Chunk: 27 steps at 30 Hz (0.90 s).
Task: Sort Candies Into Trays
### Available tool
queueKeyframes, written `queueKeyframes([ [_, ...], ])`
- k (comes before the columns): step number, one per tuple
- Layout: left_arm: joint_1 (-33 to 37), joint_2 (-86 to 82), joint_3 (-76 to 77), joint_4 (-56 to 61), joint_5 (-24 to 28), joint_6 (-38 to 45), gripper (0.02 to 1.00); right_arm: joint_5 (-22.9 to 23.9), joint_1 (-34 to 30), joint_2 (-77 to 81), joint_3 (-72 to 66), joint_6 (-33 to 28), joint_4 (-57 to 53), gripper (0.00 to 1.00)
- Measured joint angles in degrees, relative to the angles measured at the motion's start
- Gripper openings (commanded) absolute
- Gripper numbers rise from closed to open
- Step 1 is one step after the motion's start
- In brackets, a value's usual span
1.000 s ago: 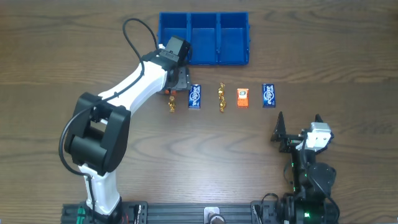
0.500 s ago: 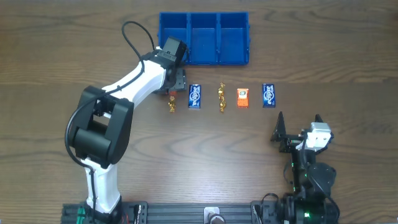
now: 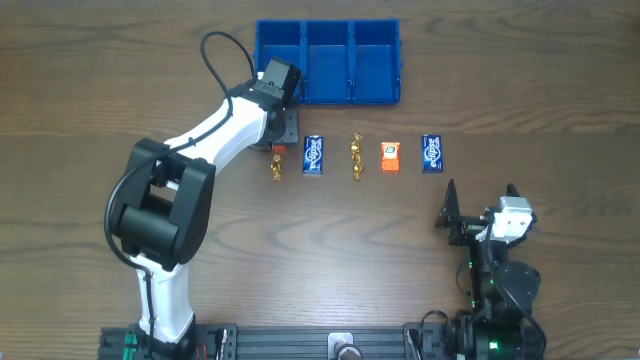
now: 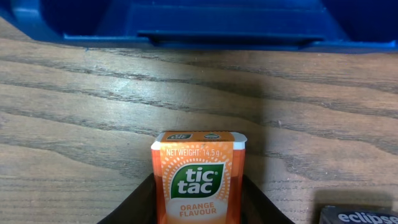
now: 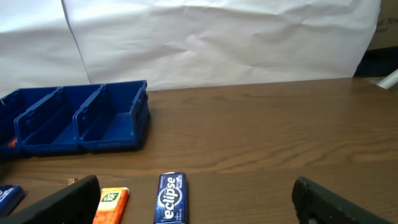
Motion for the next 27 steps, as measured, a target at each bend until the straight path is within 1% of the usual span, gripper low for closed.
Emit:
queueKeyframes([
  [9,-0.7,-2.3,-0.2,-1.7,1.2,0.3,0.176,0.0,0.0,0.0,0.0,0.0,0.0,0.998],
  [11,-1.2,-4.4,-0.2,-1.9,0.8,0.3,0.172,0.0,0.0,0.0,0.0,0.0,0.0,0.998],
  [14,-2.7,-12.2,0.8,-2.6,-1.1,0.1,0.172,0.0,0.0,0.0,0.0,0.0,0.0,0.998],
  [20,-3.2,-15.6,15.1,-4.7,-7.0,0.6,0.174,0.0,0.0,0.0,0.0,0.0,0.0,0.998],
  [23,-2.5,-13.6,22.8,-6.1,-8.7,1.8,0.174,0.0,0.0,0.0,0.0,0.0,0.0,0.998],
  [27,-1.2,-8.8,29.6,-7.7,-9.7,2.4,0.176,0.0,0.0,0.0,0.0,0.0,0.0,0.998],
])
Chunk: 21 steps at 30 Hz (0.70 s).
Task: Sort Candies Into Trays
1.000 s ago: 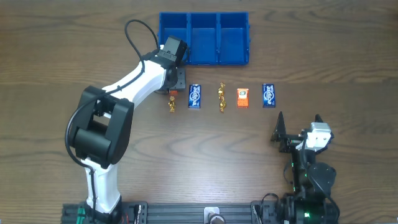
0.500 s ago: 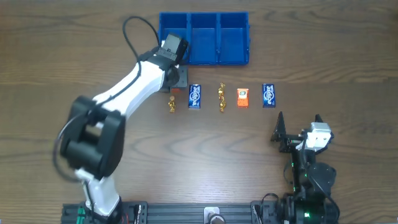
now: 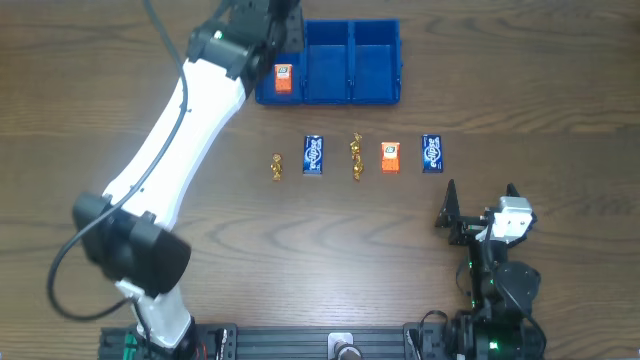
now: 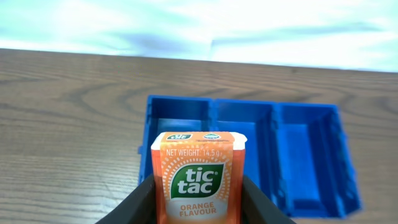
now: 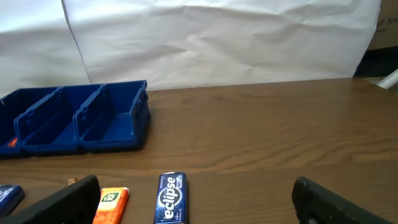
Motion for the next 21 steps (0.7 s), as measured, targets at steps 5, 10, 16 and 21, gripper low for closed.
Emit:
queueKeyframes([
  [5,2.2,8.1,2.3,-1.4,1.2,0.1,0.176,0.0,0.0,0.0,0.0,0.0,0.0,0.998],
  [10,3.8,14.2,2.3,-1.9,2.6,0.1,0.174,0.0,0.0,0.0,0.0,0.0,0.0,0.998],
  [16,4.2,15.5,2.3,-1.3,3.7,0.1,0.183,0.0,0.0,0.0,0.0,0.0,0.0,0.998],
  [21,4.2,15.5,2.3,-1.0,4.9,0.1,0.187,0.0,0.0,0.0,0.0,0.0,0.0,0.998],
])
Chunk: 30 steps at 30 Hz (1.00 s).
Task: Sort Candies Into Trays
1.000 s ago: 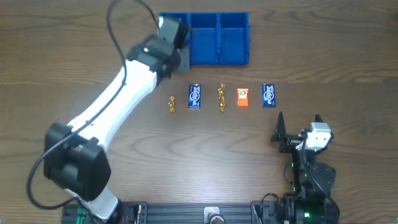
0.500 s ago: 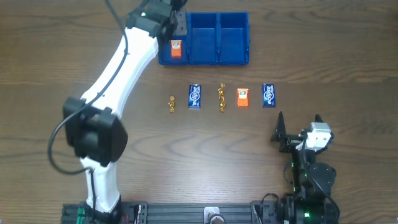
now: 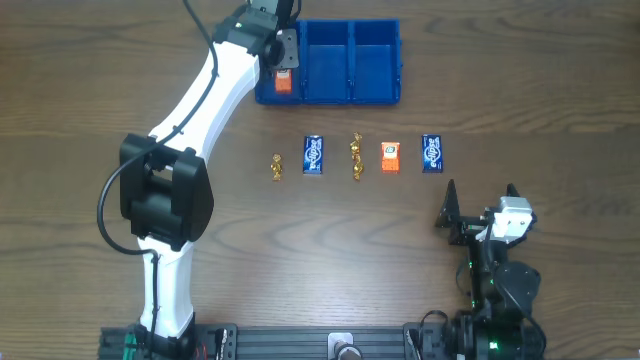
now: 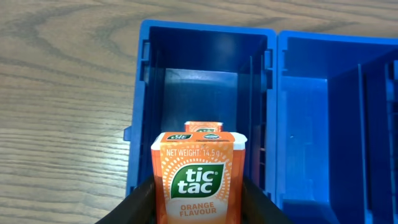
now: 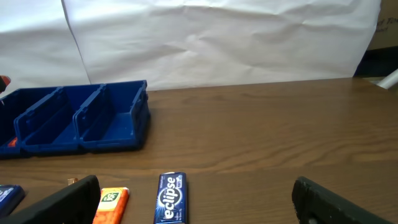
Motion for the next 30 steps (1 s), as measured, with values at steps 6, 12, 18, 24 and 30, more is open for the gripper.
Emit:
queueKeyframes([
  [6,0.0,0.0,0.0,0.1,0.7,0.0,0.185,0.0,0.0,0.0,0.0,0.0,0.0,0.998],
  [12,0.0,0.6,0.0,0.1,1.2,0.0,0.286,0.0,0.0,0.0,0.0,0.0,0.0,0.998],
  [18,0.0,0.7,0.0,0.1,1.3,0.0,0.417,0.0,0.0,0.0,0.0,0.0,0.0,0.998],
  [24,0.1,0.7,0.0,0.1,1.3,0.4,0.910,0.0,0.0,0.0,0.0,0.0,0.0,0.998],
  [30,0.1,0.7,0.0,0.2,1.4,0.5,0.954,0.0,0.0,0.0,0.0,0.0,0.0,0.998],
])
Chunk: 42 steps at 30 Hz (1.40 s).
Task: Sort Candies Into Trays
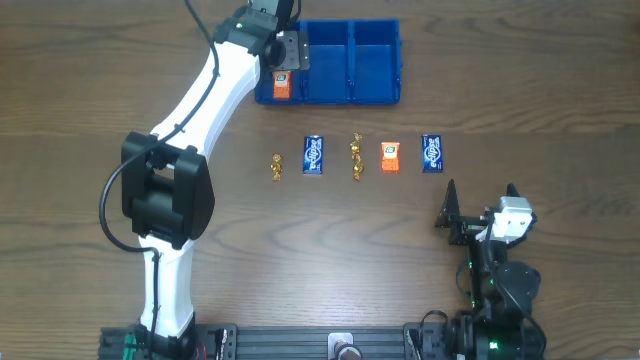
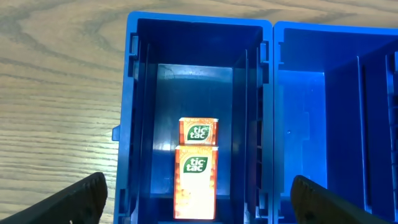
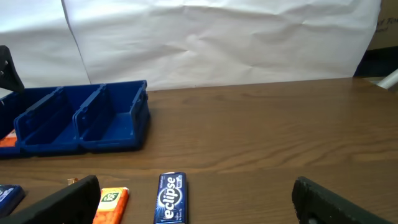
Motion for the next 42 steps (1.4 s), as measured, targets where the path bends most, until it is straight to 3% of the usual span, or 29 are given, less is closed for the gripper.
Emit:
queueKeyframes([
  [10,-3.7,-1.7,0.1,-3.3,-0.1,-0.6,0.998,0.0,0.0,0.0,0.0,0.0,0.0,0.998],
  [19,-18.7,-10.2,1.7,-10.4,-2.4,-7.9,0.996,0.0,0.0,0.0,0.0,0.0,0.0,0.998],
  [28,-32.0,-4.5,1.7,-16.5,-6.6,-19.7,0.965,0.0,0.0,0.0,0.0,0.0,0.0,0.998],
  [42,-32.2,7.6,1.7,-9.7,0.5,-25.2,0.941,0.0,0.0,0.0,0.0,0.0,0.0,0.998],
])
